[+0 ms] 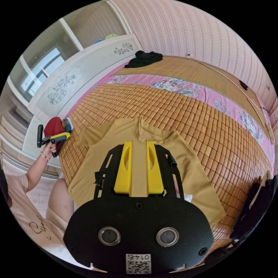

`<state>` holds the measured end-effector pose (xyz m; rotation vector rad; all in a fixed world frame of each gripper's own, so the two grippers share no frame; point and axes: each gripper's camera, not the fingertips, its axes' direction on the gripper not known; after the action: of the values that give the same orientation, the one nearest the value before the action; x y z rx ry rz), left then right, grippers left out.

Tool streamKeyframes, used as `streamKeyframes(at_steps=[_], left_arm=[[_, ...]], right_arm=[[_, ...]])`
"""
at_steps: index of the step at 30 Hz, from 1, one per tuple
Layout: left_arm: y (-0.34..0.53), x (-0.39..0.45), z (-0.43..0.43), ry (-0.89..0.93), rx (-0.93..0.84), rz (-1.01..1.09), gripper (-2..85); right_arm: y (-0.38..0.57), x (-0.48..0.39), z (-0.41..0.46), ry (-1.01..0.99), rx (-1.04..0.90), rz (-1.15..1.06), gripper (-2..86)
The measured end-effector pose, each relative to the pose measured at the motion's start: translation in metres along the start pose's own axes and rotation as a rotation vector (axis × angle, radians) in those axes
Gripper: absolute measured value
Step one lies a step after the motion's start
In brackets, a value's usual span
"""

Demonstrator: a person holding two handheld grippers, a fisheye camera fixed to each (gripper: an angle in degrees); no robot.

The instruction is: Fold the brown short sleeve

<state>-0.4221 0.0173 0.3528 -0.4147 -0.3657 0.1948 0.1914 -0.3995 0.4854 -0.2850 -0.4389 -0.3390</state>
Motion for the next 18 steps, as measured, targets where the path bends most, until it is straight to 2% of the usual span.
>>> streamKeyframes(at_steps=[4, 9, 14, 18], left_arm=[[0.063, 0.043, -0.001, 0.107, -0.074, 0.065, 7.1], [0.088, 0.054, 0.012, 0.091, -0.054, -0.059, 7.3], [0.074, 0.037, 0.013, 0.076, 0.095, -0.217, 6.6], [0.059, 0.016, 0.020, 0.056, 0.165, -0.324, 5.3]], right_arm=[[0.135, -0.023, -0.018, 0.146, -0.192, -0.007, 7.9], [0.227, -0.030, -0.030, 0.026, -0.262, 0.160, 8.5], [0.211, -0.052, -0.016, -0.014, -0.251, 0.075, 8.7], [0.135, -0.087, 0.019, -0.075, -0.197, -0.095, 8.6]])
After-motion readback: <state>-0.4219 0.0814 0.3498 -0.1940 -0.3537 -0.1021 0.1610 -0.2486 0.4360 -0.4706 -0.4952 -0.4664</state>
